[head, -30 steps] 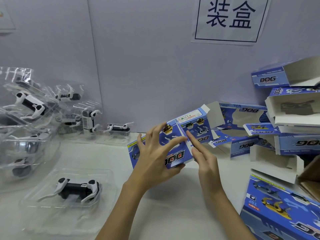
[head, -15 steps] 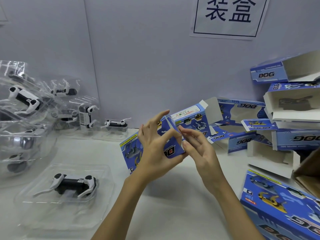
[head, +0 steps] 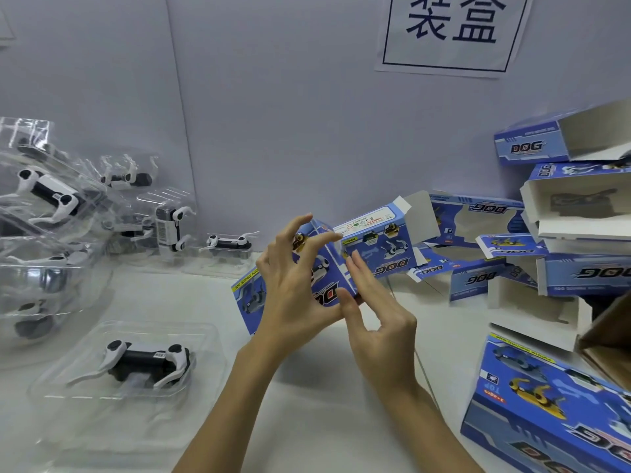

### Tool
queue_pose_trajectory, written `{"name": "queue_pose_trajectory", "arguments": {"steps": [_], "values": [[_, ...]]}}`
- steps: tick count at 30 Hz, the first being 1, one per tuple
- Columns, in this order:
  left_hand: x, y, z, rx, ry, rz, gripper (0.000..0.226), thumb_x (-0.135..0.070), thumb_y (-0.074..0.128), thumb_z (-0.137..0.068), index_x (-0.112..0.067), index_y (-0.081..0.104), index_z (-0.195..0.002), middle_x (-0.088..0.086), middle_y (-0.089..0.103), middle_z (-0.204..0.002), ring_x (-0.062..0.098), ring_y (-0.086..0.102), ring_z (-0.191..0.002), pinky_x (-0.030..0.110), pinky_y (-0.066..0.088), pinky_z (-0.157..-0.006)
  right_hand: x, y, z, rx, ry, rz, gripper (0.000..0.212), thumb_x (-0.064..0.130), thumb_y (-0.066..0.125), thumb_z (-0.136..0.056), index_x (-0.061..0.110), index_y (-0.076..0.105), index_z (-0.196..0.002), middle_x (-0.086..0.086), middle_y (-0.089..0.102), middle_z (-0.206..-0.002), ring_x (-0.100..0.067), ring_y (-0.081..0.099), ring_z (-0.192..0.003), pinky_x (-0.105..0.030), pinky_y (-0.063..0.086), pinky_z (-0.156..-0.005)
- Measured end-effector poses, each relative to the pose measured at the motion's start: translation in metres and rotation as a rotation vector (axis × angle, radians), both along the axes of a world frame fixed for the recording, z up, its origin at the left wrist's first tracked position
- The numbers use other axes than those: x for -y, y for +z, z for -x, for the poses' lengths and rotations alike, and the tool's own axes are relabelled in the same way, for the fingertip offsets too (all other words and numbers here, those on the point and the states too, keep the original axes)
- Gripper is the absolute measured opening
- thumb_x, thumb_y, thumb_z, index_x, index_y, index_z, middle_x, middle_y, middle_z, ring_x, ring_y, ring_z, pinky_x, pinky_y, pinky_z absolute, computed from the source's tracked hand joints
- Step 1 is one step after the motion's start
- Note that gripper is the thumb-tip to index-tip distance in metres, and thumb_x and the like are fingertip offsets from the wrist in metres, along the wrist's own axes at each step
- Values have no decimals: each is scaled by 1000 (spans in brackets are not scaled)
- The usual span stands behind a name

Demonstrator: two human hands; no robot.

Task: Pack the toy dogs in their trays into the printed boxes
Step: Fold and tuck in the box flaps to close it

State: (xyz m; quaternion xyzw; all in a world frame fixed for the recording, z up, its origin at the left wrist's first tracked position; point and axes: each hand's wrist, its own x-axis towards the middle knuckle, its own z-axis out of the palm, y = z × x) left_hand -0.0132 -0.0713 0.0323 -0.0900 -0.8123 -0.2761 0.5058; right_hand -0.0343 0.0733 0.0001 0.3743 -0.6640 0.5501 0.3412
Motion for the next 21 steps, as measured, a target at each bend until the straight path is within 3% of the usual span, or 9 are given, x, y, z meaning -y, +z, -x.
{"name": "queue_pose_trajectory", "arguments": {"steps": [2, 6, 8, 11, 13, 17, 21], "values": [[1, -2, 1, -25, 14, 37, 54, -61, 77, -74, -39, 64, -122, -3, 30, -161, 11, 33, -143, 47, 31, -108, 1, 1, 0, -22, -11, 15, 45, 20, 67, -100, 5, 62, -142, -2, 61, -148, -13, 52, -143, -35, 59, -100], [2, -3, 1, -59, 19, 21, 42, -58, 81, -71, -39, 66, -106, -5, 31, -158, 17, 37, -143, 48, 30, -105, 1, 5, -1, -23, 18, 21, 36, 15, 68, -100, 8, 68, -135, -3, 61, -148, -19, 55, -140, -23, 55, -100], [5, -2, 0, -44, 2, 23, 48, -62, 85, -70, -41, 65, -108, -5, 27, -162, 18, 36, -145, 46, 28, -109, 1, 7, -3, 64, 42, 52, 36, 17, 70, -98, 12, 70, -134, 0, 60, -149, -18, 55, -140, -24, 57, -99], [8, -2, -4, 47, -4, 85, 67, -73, 81, -70, -43, 61, -127, 0, 17, -168, 19, 33, -147, 40, 24, -115, 4, 9, -7, 185, 93, 78, 41, 27, 71, -98, 20, 63, -137, 6, 56, -151, -19, 56, -138, -27, 59, -95], [6, -3, -5, 102, 33, 134, 79, -75, 79, -71, -39, 56, -138, 3, 23, -166, 22, 35, -145, 40, 24, -115, 4, 9, -10, 208, 107, 75, 45, 29, 69, -98, 21, 58, -141, 4, 57, -148, -22, 55, -138, -26, 59, -95], [-2, -1, -6, 74, 68, 155, 76, -72, 74, -74, -28, 58, -135, 7, 40, -153, 26, 44, -135, 31, 20, -115, 4, 9, -8, 213, 96, 97, 41, 22, 67, -97, 16, 63, -138, 0, 57, -147, -22, 52, -141, -12, 54, -90], [0, -1, -6, 37, 85, 159, 77, -68, 80, -71, -21, 62, -129, 9, 46, -147, 27, 49, -130, 32, 24, -113, 4, 8, -5, 250, 123, 98, 36, 13, 69, -97, 19, 69, -133, 4, 56, -150, -17, 48, -145, -13, 55, -91]]}}
